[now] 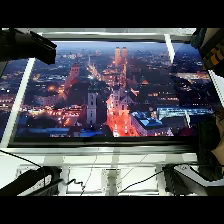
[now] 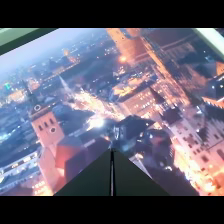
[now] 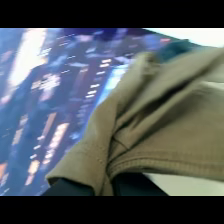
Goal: Fold the clothes and pants, and hang the long-sleeved shirts on hangers.
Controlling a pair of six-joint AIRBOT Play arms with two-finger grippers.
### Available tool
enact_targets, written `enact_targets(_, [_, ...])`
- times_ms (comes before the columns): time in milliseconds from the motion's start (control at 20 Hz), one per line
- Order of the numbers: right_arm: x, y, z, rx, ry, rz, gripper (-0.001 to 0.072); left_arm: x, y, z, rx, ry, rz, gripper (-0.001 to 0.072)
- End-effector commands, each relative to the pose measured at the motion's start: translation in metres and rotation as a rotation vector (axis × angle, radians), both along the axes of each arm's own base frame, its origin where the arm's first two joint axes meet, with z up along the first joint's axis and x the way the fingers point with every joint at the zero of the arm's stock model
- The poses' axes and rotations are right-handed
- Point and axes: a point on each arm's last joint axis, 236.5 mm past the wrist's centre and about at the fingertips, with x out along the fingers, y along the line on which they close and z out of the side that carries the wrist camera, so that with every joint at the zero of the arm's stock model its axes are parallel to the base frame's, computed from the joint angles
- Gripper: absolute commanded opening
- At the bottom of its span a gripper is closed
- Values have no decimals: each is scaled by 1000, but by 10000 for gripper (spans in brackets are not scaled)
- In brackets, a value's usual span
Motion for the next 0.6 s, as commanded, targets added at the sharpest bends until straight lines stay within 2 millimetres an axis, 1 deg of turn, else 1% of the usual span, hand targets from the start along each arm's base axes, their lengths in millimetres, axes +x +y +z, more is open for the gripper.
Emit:
enact_targets(0, [-33,-14,-4,-33,99,-101,17,0,0,-1,1,4,-1,16])
enact_targets(100, [-47,-22,-5,-75,175,-100,17,0,0,-1,1,4,-1,16])
enact_targets(200, [-50,-24,-8,-97,221,-46,30,0,0,-1,1,4,0,16])
enact_targets(250, [-50,-24,-8,-97,224,-41,87,0,0,-1,1,3,0,16])
enact_targets(300, [-50,-24,-8,-97,226,-43,158,0,0,-1,0,1,0,16])
enact_targets(350, [-50,-24,-8,-98,226,-44,261,0,0,0,0,1,0,16])
enact_targets(400, [-50,-25,-8,-100,225,-44,436,0,0,0,0,1,0,16])
enact_targets(450, [-49,-27,-7,-108,221,-45,668,0,0,0,0,1,0,16])
enact_targets(500, [-47,-30,-5,-124,213,-47,694,0,0,0,0,1,0,16])
enact_targets(550, [-46,-32,-3,-135,206,-46,694,0,0,0,0,1,0,16])
